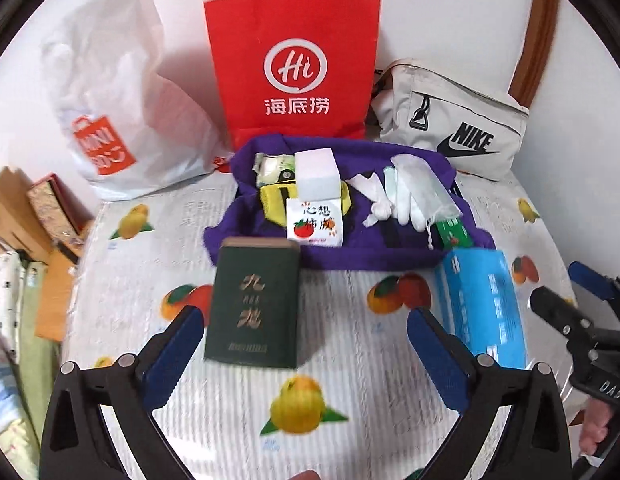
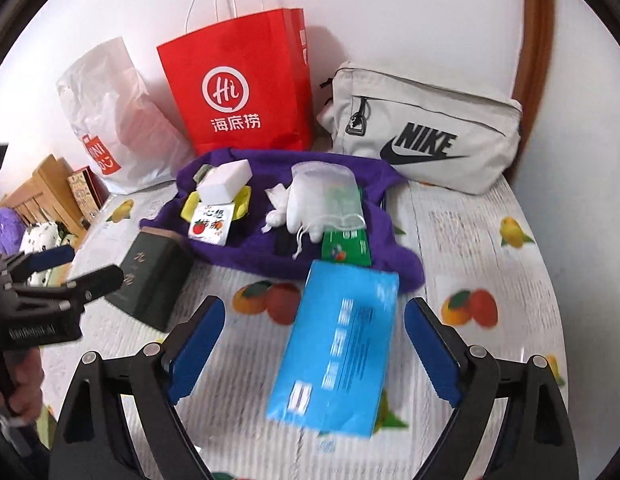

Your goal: Organize soft objects

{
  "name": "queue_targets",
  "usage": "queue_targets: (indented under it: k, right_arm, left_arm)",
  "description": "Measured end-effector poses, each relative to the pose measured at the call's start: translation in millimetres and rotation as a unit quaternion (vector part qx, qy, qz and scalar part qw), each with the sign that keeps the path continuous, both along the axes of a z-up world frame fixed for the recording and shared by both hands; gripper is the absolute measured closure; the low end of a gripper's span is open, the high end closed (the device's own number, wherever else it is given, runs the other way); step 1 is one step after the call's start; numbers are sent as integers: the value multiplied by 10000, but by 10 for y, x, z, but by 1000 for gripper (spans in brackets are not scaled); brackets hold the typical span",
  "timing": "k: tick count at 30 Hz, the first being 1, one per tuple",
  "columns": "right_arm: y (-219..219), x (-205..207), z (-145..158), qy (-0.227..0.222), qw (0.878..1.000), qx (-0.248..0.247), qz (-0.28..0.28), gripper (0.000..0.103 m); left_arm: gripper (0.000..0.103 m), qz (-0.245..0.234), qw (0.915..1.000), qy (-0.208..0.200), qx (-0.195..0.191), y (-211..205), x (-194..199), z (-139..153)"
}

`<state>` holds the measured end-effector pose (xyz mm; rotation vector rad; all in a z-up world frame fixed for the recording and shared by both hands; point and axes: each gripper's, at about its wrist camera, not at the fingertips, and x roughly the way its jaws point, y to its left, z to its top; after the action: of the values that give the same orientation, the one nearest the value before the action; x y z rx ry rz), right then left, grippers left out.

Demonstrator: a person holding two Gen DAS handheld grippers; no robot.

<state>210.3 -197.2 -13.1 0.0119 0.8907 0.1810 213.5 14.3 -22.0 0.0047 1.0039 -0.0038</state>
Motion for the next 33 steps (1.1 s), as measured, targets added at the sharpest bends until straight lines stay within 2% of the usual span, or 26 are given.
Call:
queue_targets:
  k: [5,10,13,17,20,25,33]
  right_arm:
    - [-20,-395,121,-103,9999,68,-59,11]
    - [-83,-725,214,-130,9997,200,-104,10]
    - [-121,-950,246,-219,9995,201,-111,10]
    - [-139,-1198,285,-411,9989,37,-225,10]
    - [-180,-1402,304,-495,9984,64,-274,10]
    - [-257,-1654,345,-604,9975,170,-312,10]
    - [-292,-1849,359,-694,9969,265,-264,10]
  left_arm:
    - [0,142,9995,-271,53,-31,-433,151]
    - [0,170,9990,-371,164,-87,-822,222]
    - [0,162,9990,-401,61,-102,-1017,256]
    - [0,116,9980,-555,-275,-106,-1261,323]
    - [0,76,9975,-675,-199,-170,-1437,350]
    - [0,-71,9965,-719,-425,-231,-1651,360]
    - [0,-18,9961,-865,-176,-313,-1846,414]
